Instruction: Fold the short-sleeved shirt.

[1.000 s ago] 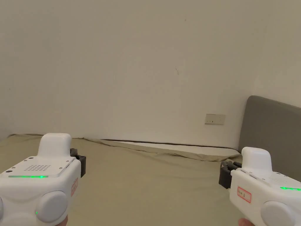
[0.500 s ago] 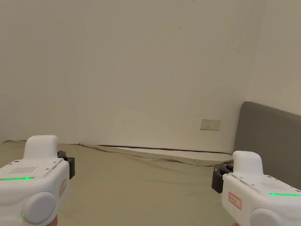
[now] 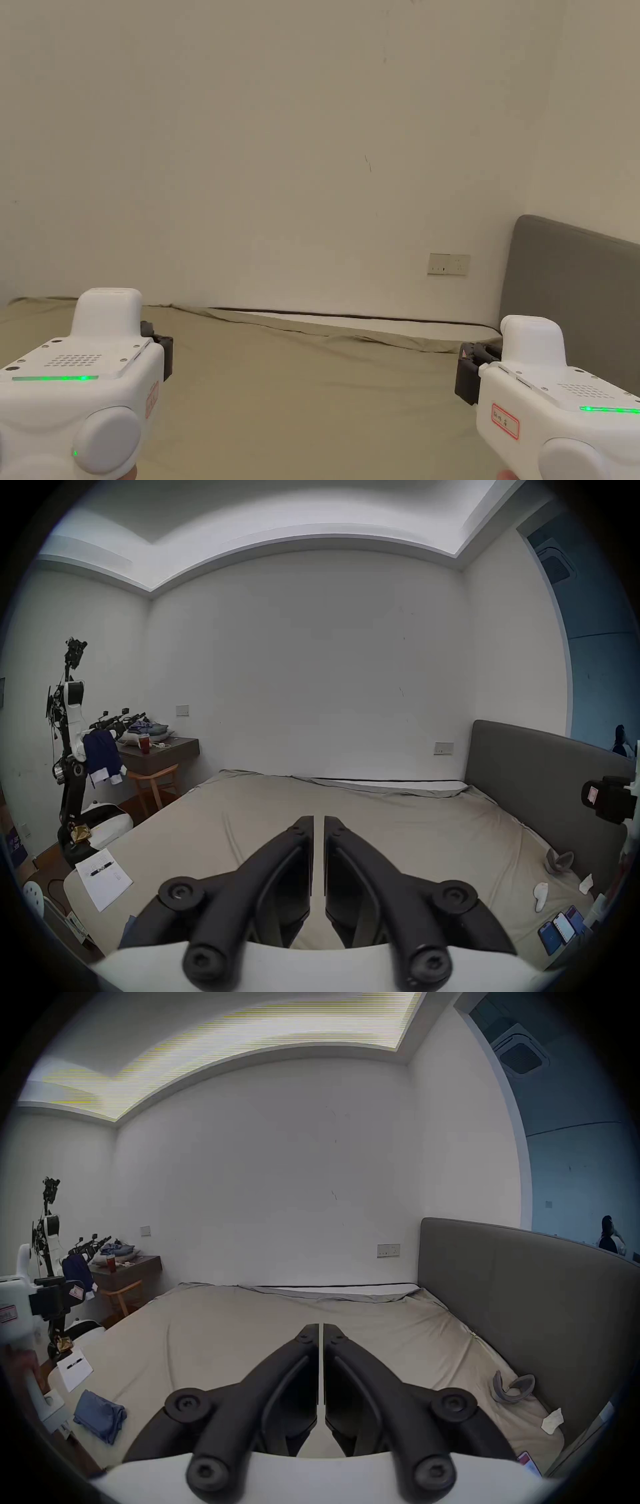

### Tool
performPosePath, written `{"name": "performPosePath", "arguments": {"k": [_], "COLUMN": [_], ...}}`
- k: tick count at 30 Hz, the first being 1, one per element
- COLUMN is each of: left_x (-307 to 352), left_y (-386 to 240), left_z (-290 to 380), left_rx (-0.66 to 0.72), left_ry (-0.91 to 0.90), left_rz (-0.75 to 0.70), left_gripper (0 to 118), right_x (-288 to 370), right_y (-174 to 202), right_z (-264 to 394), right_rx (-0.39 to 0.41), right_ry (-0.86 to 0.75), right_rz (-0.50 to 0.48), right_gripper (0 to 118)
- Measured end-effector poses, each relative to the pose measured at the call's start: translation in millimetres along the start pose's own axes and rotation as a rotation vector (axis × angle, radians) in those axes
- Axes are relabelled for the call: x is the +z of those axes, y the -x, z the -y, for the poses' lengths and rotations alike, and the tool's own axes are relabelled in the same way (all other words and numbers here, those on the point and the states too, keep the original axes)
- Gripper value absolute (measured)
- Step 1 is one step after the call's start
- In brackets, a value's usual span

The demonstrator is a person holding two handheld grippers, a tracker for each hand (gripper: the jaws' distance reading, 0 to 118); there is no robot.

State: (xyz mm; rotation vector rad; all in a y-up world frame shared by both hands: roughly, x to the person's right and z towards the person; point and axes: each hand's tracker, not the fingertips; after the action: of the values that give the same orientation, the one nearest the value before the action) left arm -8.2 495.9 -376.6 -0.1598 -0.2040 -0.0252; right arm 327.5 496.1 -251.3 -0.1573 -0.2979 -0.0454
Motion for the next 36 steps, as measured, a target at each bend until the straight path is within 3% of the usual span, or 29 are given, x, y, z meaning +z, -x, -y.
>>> {"name": "performPosePath", "arguments": {"k": [1, 2, 3, 4, 6, 7, 11, 14, 17, 36], "left_x": [-1, -1, -1, -1, -6, 4, 5, 0, -1, 4], "left_y": [0, 1, 2, 4, 9, 4, 9, 11, 12, 9], "left_z": [0, -1, -1, -2, 0, 9, 9, 5, 4, 0], "left_rx": [-0.002, 0.006, 0.023, 0.041, 0.072, 0.046, 0.016, -0.004, -0.005, 0.0], "left_ry": [0.0, 0.0, -0.001, 0.001, 0.028, -0.042, 0.003, 0.005, 0.012, 0.001], "left_rz": [-0.002, -0.005, 0.001, 0.015, 0.047, 0.068, 0.028, 0.032, 0.035, 0.055], "left_gripper": [6, 16, 70, 116, 118, 118, 118, 118, 118, 118], "right_x": [0, 0, 1, 2, 1, 6, 8, 13, 16, 18], "right_y": [0, 0, -1, -3, -6, -6, -9, 1, 15, 30], "right_z": [0, 0, -2, -3, -3, 0, 6, -3, -12, -19], "right_rx": [-0.001, -0.003, -0.01, -0.028, -0.083, -0.079, -0.077, -0.072, -0.059, -0.071], "right_ry": [-0.005, -0.007, -0.012, -0.022, -0.009, -0.02, -0.036, 0.013, 0.042, 0.074], "right_rz": [0.0, -0.001, -0.005, -0.009, -0.001, 0.043, -0.063, -0.065, -0.017, 0.001], "right_gripper": [5, 20, 74, 118, 118, 118, 118, 118, 118, 118]}}
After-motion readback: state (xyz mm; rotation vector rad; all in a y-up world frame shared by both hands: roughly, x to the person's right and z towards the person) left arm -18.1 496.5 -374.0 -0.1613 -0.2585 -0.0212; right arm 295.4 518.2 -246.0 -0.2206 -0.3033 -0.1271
